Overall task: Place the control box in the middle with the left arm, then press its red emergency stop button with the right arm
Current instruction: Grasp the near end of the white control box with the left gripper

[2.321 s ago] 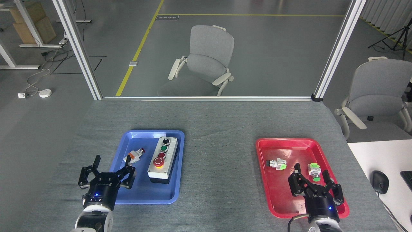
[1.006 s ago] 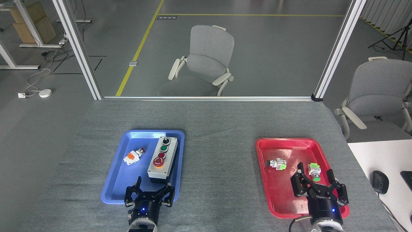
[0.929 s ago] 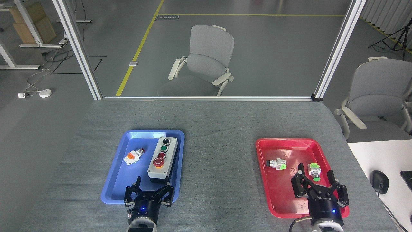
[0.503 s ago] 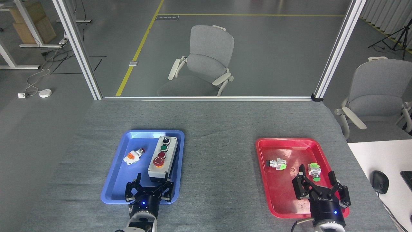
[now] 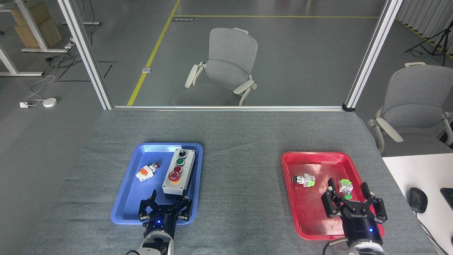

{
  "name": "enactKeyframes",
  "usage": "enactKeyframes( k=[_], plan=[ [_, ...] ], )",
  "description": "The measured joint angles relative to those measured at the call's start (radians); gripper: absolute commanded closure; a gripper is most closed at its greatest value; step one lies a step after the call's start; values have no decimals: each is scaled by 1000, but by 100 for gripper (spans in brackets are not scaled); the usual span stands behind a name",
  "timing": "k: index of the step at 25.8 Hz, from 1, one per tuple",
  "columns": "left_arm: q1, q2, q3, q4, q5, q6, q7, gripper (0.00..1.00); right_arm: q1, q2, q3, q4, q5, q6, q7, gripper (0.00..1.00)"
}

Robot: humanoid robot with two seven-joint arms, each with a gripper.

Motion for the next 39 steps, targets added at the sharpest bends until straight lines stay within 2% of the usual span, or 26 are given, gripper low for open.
enactKeyframes(
  k=[5, 11, 14, 26, 39],
  plan=[
    [-4, -18, -2, 4, 1, -20, 1, 1, -11, 0, 1, 1, 32, 14, 6, 2],
    [-26, -43, -3, 31, 2, -38, 1, 1, -12, 5, 5, 3, 120, 19, 9, 2],
    [-50, -48, -3, 59, 2, -39, 1, 1, -8, 9, 7, 0, 141, 20, 10, 2],
    [-106, -42, -4, 145, -9, -19, -3, 1, -3, 10, 14, -14, 152, 20, 56, 2],
    [-208, -47, -4, 323, -3, 12, -4, 1, 4, -2, 66, -48, 179, 89, 97, 2]
  ],
)
